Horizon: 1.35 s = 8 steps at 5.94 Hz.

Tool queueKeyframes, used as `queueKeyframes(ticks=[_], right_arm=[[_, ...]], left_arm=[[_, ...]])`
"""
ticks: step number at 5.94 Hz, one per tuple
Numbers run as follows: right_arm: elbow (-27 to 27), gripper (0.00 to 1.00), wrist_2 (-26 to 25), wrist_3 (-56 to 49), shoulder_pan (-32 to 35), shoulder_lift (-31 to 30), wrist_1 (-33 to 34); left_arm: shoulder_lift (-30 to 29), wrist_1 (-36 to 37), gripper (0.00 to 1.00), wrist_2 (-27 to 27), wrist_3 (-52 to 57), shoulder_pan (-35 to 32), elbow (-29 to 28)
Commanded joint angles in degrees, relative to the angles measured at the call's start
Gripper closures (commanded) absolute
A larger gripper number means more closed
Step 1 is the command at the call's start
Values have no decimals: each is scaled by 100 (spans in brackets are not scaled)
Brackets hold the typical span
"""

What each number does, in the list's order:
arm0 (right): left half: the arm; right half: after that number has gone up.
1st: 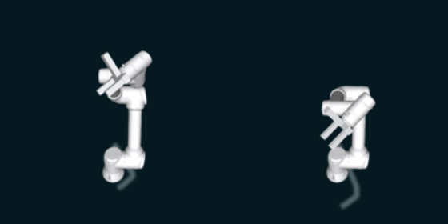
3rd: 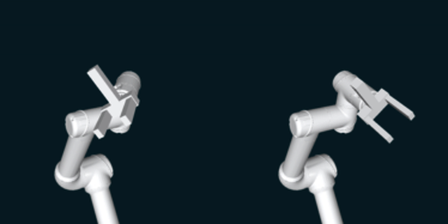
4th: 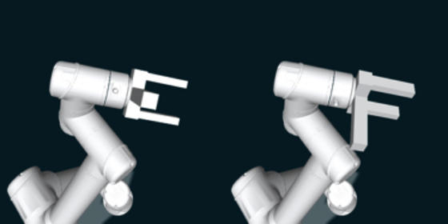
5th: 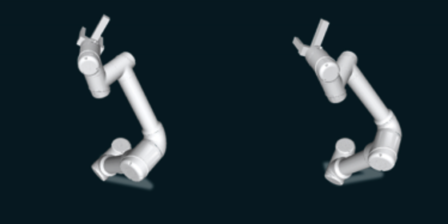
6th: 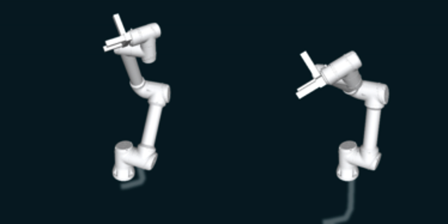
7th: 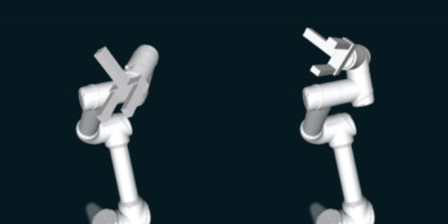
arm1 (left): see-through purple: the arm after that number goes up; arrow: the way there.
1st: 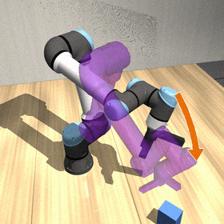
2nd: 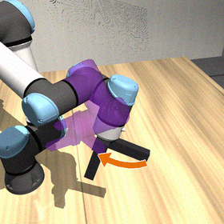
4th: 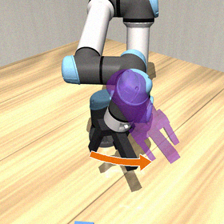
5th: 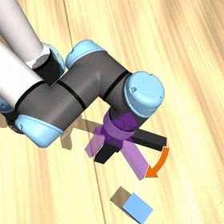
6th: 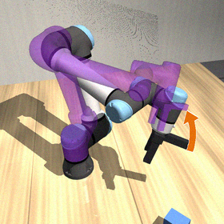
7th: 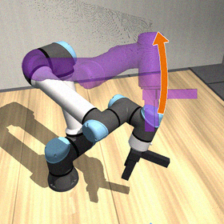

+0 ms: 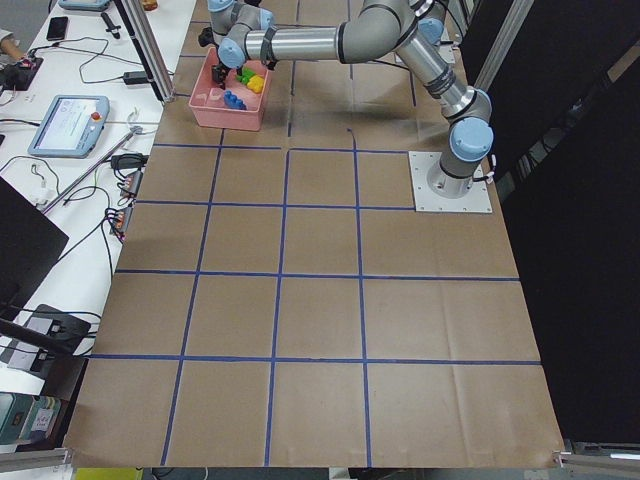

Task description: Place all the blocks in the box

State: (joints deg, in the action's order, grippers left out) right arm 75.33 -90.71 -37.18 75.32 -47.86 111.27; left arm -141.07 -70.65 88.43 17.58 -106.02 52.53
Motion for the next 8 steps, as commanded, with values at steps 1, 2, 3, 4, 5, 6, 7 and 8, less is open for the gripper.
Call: queueKeyframes(ticks=[1,2,3,4,5,6,7,8], right_arm=[[0,16,-9,0,0,-5,0],[-9,16,0,0,0,-5,0],[-9,16,-8,0,0,-5,0],[-9,16,-9,0,0,-5,0],[-9,16,0,0,0,-5,0],[-18,15,-8,0,0,-13,0],[-27,12,-9,0,0,-39,0],[-27,4,-9,9,0,-31,0]], left_arm=[[4358,-1943,0,-342,61,2049,2955],[4482,-1944,0,-344,62,2050,3025],[4639,-2083,0,-318,44,2059,3061],[4763,-2320,0,-336,35,2154,3131],[4799,-2279,0,-353,35,2182,3227],[4799,-2261,0,-327,26,2182,3228],[4782,-2234,0,-344,0,2173,3228],[4782,-2234,0,-362,0,2173,3220]])
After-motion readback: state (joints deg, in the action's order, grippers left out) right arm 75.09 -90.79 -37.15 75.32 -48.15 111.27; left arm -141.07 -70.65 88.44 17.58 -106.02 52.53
